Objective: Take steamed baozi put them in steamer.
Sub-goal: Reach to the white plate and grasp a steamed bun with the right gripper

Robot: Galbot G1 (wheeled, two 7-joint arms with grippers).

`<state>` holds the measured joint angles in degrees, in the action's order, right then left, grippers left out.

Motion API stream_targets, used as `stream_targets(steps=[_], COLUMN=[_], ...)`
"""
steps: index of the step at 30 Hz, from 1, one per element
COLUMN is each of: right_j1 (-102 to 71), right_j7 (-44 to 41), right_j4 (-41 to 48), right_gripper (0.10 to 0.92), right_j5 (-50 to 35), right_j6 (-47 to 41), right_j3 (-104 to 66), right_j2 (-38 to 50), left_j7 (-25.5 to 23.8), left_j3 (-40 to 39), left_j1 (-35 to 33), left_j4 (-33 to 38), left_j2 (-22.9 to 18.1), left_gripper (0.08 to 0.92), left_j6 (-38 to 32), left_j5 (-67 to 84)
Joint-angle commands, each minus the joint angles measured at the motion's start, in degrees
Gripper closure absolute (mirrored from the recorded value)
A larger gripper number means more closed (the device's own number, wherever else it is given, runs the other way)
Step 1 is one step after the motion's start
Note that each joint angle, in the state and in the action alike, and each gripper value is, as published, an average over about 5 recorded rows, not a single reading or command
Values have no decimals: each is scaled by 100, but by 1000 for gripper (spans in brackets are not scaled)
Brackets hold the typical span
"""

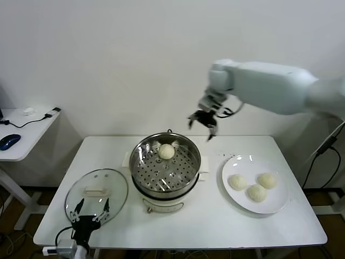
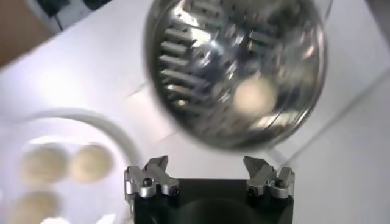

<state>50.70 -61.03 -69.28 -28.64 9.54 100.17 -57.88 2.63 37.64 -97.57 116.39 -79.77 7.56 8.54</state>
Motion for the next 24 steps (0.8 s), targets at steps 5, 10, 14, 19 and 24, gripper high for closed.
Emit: stream_targets(steps=[5,10,14,19,24], right_j1=[-891,-2027,-2650,-3093,-3250], right_j7=[1006,1129,1195,1262,1287], right_j4=[-788,-283,34,445,624], right_gripper=[202,203,202,203,203], right_j5=[-628,-351,-24,259,315], right_j6=[-2406,-2553,-2592,-2607,-2615], right_j3=[371,-433,-931,-1306,-1420], right_j2=[1846,1668,1473,1221,1063], left_j7=[-10,-12,-14,-17,-18], left_j3=[8,36,44,44,48], left_j1=[31,35,20,7,-7], left_j4=[-34,-67,-76,-86,-100], left_j2=[-17,-37,-48,-59,-64], left_gripper=[177,177,177,177,177], left_j6=[21,27,30,33,27], left_j5=[4,5,5,2,0])
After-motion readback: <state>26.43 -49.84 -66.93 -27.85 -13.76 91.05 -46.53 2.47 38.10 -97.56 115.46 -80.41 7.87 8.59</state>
